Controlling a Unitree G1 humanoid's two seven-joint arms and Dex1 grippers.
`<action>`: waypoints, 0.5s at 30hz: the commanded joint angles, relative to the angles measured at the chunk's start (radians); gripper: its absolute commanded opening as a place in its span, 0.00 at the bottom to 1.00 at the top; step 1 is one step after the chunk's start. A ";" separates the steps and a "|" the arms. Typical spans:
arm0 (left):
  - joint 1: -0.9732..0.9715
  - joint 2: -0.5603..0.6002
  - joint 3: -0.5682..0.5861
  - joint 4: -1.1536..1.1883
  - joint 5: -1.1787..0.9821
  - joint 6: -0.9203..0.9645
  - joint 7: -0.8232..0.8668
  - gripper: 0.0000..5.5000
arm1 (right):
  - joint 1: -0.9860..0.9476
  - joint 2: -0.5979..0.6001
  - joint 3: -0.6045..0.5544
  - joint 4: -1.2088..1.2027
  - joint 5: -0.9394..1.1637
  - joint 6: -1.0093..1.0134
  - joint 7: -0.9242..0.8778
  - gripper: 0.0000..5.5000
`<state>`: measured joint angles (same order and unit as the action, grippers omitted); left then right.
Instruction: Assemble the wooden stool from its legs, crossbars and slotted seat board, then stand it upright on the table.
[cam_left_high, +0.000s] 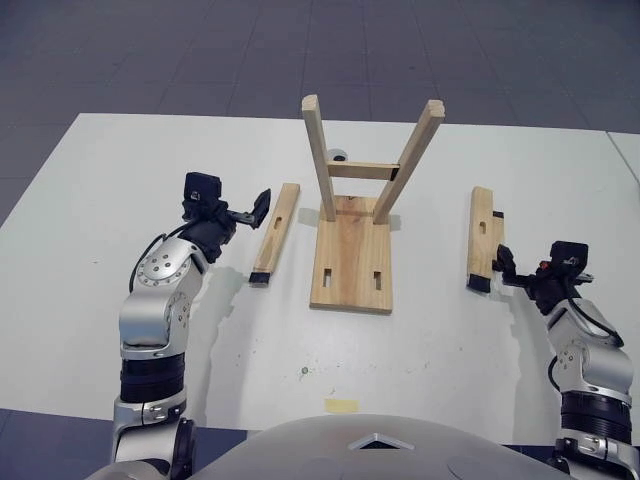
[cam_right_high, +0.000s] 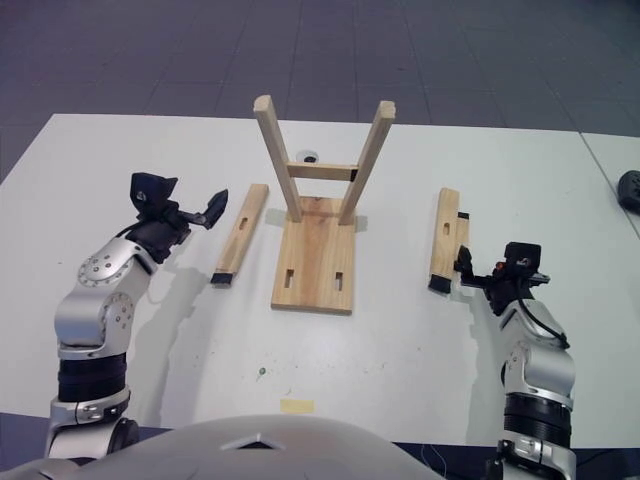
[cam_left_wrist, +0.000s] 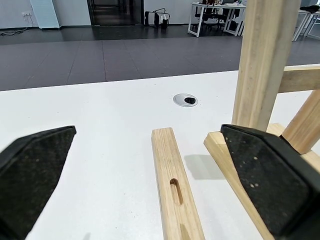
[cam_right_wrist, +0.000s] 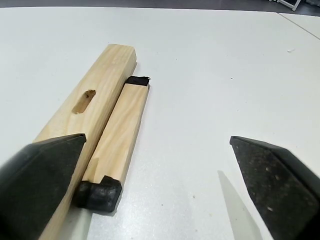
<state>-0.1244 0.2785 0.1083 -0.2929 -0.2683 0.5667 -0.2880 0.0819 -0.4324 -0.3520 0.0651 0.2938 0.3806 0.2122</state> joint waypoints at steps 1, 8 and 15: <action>-0.002 -0.001 -0.008 0.002 0.002 0.002 0.004 0.98 | -0.016 -0.012 0.017 0.018 -0.032 0.033 -0.008 0.98; -0.003 -0.010 -0.019 0.012 0.007 -0.007 0.009 0.98 | -0.022 -0.022 0.058 0.023 -0.052 0.073 0.044 0.98; -0.010 -0.017 -0.032 0.021 0.013 -0.014 0.003 0.98 | -0.014 -0.007 0.064 0.029 -0.058 0.091 0.051 0.98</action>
<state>-0.1247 0.2560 0.0823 -0.2846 -0.2607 0.5562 -0.2867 0.0617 -0.4461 -0.2977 0.0905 0.2393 0.4476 0.2607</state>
